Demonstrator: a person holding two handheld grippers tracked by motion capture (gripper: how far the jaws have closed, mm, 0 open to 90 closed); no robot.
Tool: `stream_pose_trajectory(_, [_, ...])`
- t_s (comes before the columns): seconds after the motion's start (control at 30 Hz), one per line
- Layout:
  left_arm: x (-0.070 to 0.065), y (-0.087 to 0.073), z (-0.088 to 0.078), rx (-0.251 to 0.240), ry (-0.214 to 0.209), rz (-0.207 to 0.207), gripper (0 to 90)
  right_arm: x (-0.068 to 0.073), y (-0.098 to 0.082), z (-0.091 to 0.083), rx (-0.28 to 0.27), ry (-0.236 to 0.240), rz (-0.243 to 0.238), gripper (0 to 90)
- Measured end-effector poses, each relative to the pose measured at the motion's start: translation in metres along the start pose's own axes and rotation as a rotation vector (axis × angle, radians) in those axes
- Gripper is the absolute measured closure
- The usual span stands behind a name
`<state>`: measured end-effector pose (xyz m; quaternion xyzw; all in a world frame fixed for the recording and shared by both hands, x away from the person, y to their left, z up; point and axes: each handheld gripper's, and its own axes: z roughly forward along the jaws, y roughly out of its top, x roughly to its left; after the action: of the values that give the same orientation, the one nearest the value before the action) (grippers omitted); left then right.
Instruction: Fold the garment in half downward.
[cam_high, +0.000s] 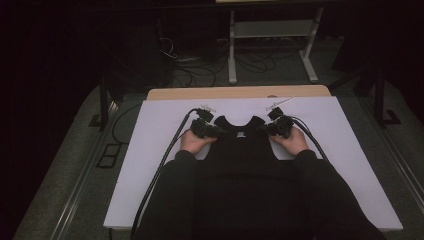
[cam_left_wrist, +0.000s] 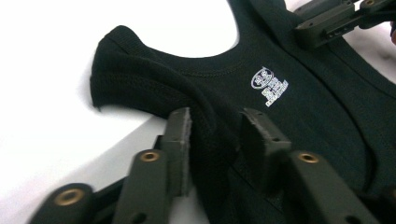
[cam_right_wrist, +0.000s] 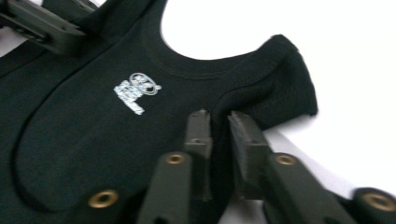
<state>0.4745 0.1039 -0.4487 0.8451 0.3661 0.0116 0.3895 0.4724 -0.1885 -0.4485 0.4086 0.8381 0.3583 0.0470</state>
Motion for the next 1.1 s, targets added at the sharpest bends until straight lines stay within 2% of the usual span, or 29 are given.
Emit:
stream_pose_trajectory(0.07, [-0.001,0.000,0.001,0.002,0.015,0.009,72.8,0.002,0.000,0.000,0.003,0.001,0.002,81.8])
stream_pose_trajectory(0.13, [-0.002,0.000,0.001,0.003,0.022,0.000,80.2,0.002,0.000,0.000,0.007,-0.001,0.005,82.6])
stream_pose_trajectory(0.23, [-0.003,0.001,0.001,0.012,0.021,-0.021,83.6,0.002,0.000,-0.002,0.016,-0.003,0.008,83.3])
stream_pose_trajectory(0.43, [-0.002,0.002,-0.003,0.027,0.033,-0.046,84.7,0.004,-0.001,-0.007,0.002,-0.013,0.005,83.7])
stream_pose_trajectory(0.5, [-0.003,0.002,-0.004,0.029,0.036,-0.042,84.7,0.005,-0.002,-0.009,-0.001,-0.013,0.010,83.6])
stream_pose_trajectory(0.53, [-0.003,0.003,-0.006,0.038,0.039,-0.028,84.7,0.005,-0.002,-0.010,-0.003,-0.012,0.007,83.7])
stream_pose_trajectory(0.63, [-0.008,0.004,-0.008,0.012,0.046,-0.040,84.7,0.007,-0.003,-0.015,-0.013,-0.015,0.007,83.6])
stream_pose_trajectory(0.67, [-0.008,0.004,-0.009,0.014,0.043,-0.032,84.7,0.007,-0.003,-0.017,-0.016,-0.014,0.005,83.6])
stream_pose_trajectory(0.73, [-0.011,0.006,-0.010,-0.007,0.052,-0.049,84.7,0.009,-0.002,-0.020,-0.023,-0.016,0.004,83.7])
stream_pose_trajectory(0.87, [-0.015,0.010,-0.018,-0.025,0.058,-0.039,84.7,0.012,0.001,-0.029,-0.035,-0.024,-0.011,83.6])
stream_pose_trajectory(0.9, [-0.015,0.011,-0.021,-0.016,0.063,-0.027,84.7,0.013,0.002,-0.031,-0.038,-0.025,-0.008,83.6])
stream_pose_trajectory(0.93, [-0.017,0.013,-0.023,-0.031,0.061,-0.038,84.7,0.014,0.002,-0.034,-0.045,-0.027,-0.010,83.6])
stream_pose_trajectory(1.1, [-0.024,0.017,-0.034,-0.048,0.065,-0.026,84.7,0.016,0.004,-0.045,-0.064,-0.031,-0.005,83.6])
